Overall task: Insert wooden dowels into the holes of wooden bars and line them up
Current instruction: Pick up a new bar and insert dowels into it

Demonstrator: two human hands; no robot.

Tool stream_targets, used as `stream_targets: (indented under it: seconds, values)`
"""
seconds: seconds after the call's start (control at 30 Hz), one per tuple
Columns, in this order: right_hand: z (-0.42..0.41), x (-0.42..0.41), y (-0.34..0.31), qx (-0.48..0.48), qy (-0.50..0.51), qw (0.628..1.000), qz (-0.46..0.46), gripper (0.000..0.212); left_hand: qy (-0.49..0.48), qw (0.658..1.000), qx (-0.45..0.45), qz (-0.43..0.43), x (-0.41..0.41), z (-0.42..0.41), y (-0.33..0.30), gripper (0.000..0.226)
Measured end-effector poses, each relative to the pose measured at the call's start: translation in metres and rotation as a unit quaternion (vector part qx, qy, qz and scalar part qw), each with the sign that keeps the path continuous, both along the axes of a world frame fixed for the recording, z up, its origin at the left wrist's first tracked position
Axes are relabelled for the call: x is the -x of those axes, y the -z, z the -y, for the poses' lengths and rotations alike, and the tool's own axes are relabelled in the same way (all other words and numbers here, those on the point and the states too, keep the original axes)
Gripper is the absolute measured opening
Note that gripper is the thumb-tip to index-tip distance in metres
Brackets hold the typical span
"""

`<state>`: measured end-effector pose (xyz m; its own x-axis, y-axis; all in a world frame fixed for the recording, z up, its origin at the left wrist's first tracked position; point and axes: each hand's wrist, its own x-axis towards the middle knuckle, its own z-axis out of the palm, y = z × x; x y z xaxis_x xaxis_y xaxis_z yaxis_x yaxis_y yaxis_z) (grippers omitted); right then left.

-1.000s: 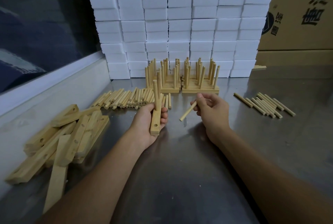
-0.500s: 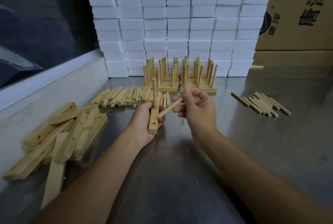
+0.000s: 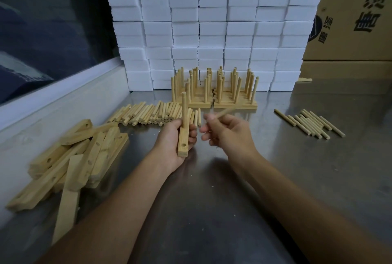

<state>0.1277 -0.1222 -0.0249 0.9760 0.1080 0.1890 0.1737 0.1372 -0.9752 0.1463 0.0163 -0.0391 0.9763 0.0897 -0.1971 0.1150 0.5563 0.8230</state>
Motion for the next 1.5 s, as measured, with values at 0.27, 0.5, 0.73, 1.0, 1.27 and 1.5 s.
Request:
stream_targets:
  seconds: [0.27,0.5,0.73,1.0,1.27,1.5]
  values:
    - [-0.009,0.009,0.005,0.065,-0.087,0.994,0.019,0.014,-0.011,0.999,-0.03,-0.016,0.004,0.0,-0.001,0.035]
    - [-0.008,0.008,0.011,0.121,-0.093,0.986,0.072,0.011,-0.031,0.997,-0.04,-0.052,0.002,0.001,-0.003,0.028]
    - [-0.009,0.005,0.008,0.246,-0.06,0.959,0.13,0.012,-0.048,0.996,-0.032,-0.066,0.002,0.002,-0.002,0.029]
    - [-0.015,0.007,0.009,0.256,-0.056,0.95,0.167,0.014,-0.032,0.996,-0.013,-0.077,0.005,0.0,-0.001,0.03]
    - [-0.018,0.007,0.018,0.191,-0.065,0.97,0.139,0.015,-0.03,0.997,0.004,-0.073,0.006,0.0,-0.001,0.035]
    - [-0.022,0.014,0.021,0.171,-0.007,0.96,0.22,0.018,-0.012,0.998,0.029,-0.055,0.006,-0.002,0.0,0.036]
